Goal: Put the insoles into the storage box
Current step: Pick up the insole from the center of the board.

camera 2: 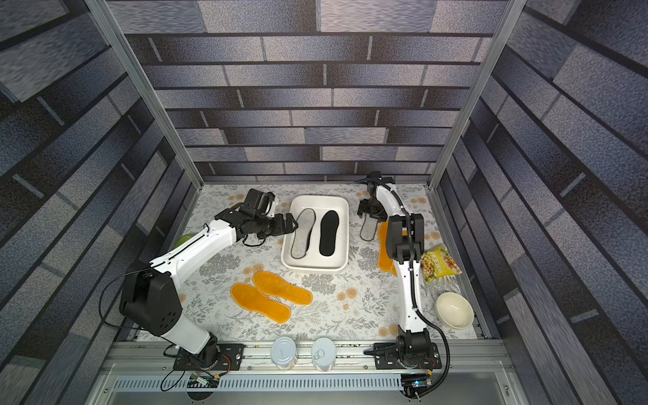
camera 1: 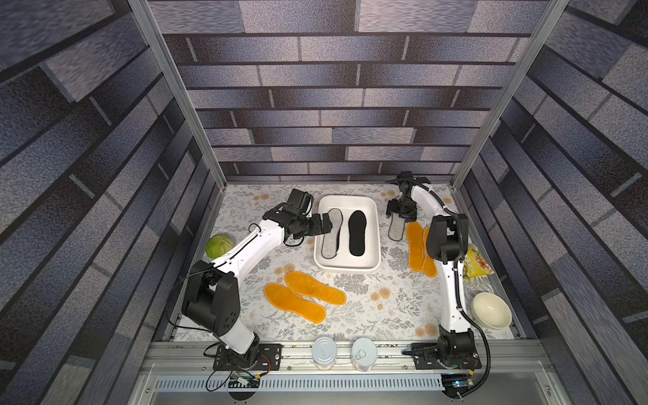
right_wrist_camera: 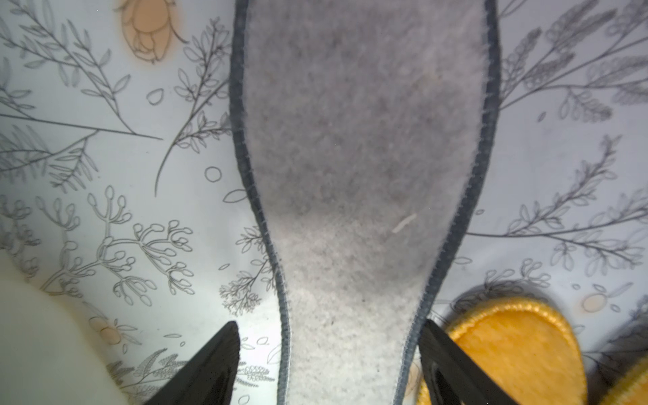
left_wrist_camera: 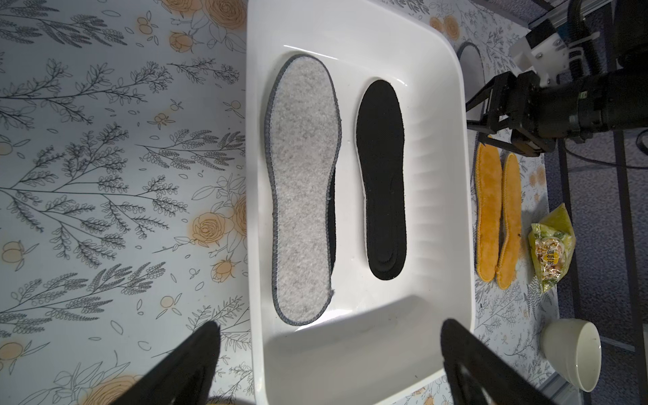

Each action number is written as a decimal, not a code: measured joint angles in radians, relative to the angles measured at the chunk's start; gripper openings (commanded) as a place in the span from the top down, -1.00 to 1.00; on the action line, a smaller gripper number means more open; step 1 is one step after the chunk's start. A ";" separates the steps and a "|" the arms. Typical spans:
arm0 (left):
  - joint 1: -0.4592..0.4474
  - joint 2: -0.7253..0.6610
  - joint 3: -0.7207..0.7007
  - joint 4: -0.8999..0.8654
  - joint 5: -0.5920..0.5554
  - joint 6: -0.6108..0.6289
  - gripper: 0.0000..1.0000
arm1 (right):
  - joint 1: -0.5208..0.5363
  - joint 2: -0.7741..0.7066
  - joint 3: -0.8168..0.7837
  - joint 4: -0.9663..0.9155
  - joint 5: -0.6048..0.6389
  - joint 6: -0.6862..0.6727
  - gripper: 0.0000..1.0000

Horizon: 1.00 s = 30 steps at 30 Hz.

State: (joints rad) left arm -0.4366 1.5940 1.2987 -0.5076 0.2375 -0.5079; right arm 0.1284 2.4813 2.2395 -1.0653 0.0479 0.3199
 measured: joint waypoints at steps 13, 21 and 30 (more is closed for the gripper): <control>0.000 0.000 0.000 0.005 0.006 -0.003 -1.00 | 0.000 -0.017 -0.061 0.000 0.040 -0.003 -0.55; 0.000 0.000 0.000 0.008 0.010 -0.003 -1.00 | 0.000 -0.017 -0.061 0.000 0.039 0.000 -0.44; 0.000 0.000 0.000 0.022 0.011 -0.011 -1.00 | 0.000 0.016 0.003 -0.025 0.053 0.008 -0.34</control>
State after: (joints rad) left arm -0.4366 1.5944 1.2987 -0.4854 0.2481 -0.5190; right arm 0.1284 2.4977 2.2429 -1.0901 0.1009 0.3279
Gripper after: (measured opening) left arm 0.998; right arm 0.685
